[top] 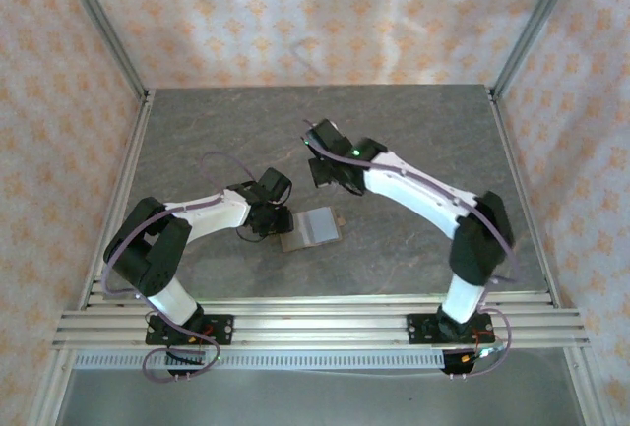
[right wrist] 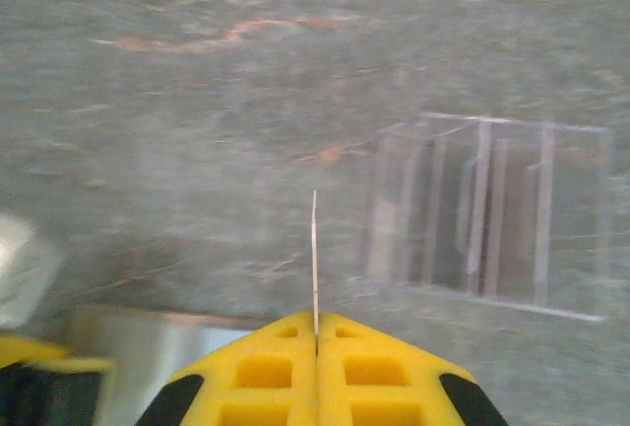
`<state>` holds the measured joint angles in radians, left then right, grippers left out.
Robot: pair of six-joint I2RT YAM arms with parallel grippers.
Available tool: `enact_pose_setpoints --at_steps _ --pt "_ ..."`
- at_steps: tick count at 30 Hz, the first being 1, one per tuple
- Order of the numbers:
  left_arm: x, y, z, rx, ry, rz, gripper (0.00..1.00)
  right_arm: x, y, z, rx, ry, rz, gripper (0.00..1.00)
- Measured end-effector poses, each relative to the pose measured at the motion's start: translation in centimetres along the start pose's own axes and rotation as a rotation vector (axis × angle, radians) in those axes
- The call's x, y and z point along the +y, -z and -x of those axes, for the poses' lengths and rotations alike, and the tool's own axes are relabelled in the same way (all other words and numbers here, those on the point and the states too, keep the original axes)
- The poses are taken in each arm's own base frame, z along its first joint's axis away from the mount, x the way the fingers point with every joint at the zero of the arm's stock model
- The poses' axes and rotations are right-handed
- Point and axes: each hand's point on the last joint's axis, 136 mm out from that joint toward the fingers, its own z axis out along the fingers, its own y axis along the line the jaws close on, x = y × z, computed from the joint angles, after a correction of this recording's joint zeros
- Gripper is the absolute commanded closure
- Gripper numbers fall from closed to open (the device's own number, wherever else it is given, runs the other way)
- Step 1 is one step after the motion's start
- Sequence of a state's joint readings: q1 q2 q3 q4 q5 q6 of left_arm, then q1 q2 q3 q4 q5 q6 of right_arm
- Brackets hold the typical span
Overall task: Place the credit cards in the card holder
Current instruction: Insert the credit card into the card slot.
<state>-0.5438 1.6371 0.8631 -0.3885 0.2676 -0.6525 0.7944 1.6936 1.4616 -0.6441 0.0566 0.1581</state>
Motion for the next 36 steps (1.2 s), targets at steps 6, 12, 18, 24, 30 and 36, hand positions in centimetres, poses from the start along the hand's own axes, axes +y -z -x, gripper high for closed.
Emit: enact_pose_setpoints --at_steps 6,12,18,24,30,36 --pt "0.0 0.0 0.0 -0.007 -0.006 0.009 0.69 1.8 -2.7 -5.7 0.020 -0.120 0.191 1.00" --pt "0.0 0.1 -0.1 -0.012 -0.013 0.016 0.72 3.9 -4.4 -8.2 0.021 -0.217 0.353 1.00" --pt "0.1 0.1 -0.1 -0.013 -0.012 0.021 0.75 5.4 -4.7 -7.2 -0.042 -0.278 0.452 1.00" --pt "0.2 0.1 -0.1 -0.014 -0.012 0.027 0.78 5.5 -6.1 -8.2 -0.043 -0.308 0.463 1.00" --pt "0.2 0.1 -0.1 -0.014 -0.013 0.027 0.78 5.1 -6.7 -8.8 -0.049 -0.310 0.449 1.00" --pt "0.2 0.1 -0.1 -0.014 -0.013 0.028 0.78 5.0 -6.8 -8.5 -0.066 -0.316 0.448 1.00"
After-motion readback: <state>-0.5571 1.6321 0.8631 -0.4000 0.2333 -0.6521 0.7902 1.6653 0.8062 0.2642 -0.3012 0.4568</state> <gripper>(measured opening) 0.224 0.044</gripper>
